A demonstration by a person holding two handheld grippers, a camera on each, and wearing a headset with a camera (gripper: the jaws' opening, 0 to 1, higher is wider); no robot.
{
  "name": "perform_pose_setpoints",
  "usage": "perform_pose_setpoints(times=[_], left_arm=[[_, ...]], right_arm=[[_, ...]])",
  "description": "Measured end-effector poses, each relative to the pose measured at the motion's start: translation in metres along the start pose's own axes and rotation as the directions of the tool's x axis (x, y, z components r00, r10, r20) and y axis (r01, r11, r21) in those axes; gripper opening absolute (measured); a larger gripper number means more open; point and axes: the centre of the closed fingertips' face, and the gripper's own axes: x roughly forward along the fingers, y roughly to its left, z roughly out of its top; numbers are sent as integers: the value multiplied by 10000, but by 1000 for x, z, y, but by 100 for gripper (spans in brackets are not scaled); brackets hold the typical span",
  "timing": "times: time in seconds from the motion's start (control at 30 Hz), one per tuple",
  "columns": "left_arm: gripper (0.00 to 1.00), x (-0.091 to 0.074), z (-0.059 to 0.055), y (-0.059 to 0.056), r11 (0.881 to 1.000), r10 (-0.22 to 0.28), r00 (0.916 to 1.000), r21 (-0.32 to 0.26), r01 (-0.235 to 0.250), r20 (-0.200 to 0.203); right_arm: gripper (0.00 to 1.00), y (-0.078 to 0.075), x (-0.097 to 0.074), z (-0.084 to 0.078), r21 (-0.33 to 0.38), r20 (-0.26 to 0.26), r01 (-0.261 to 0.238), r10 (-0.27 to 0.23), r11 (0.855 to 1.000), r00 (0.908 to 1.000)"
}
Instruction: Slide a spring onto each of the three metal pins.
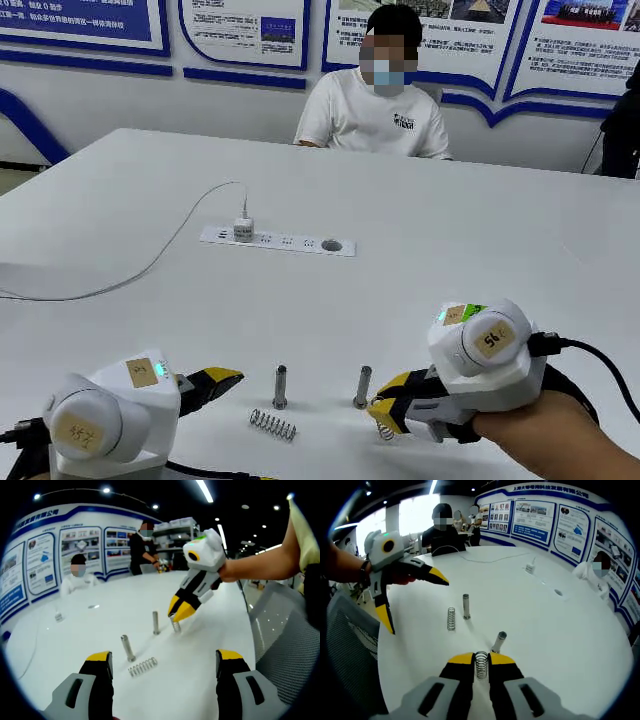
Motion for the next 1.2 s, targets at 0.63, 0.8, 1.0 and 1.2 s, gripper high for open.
perform_pose_setpoints(times=[0.63, 0.8, 1.0, 1.2], left_arm=[[86, -1, 2, 0, 10000, 15, 10000, 8, -15, 90], [86, -2, 2, 0, 10000, 17, 9999, -11, -17, 110], [86, -2, 2, 1, 10000, 7, 9999, -20, -7, 124], [86, -1, 1, 1, 10000, -9, 9999, -35, 9, 123]], right_arm=[[12, -4, -16, 19, 648, 876, 131, -188, 9978, 9960], [12, -6, -19, 24, 683, 1057, 193, -265, 9975, 9940], [12, -8, -23, 36, 679, 1429, 273, -368, 9973, 9891], [12, -12, -23, 45, 666, 1698, 333, -442, 9972, 9845]])
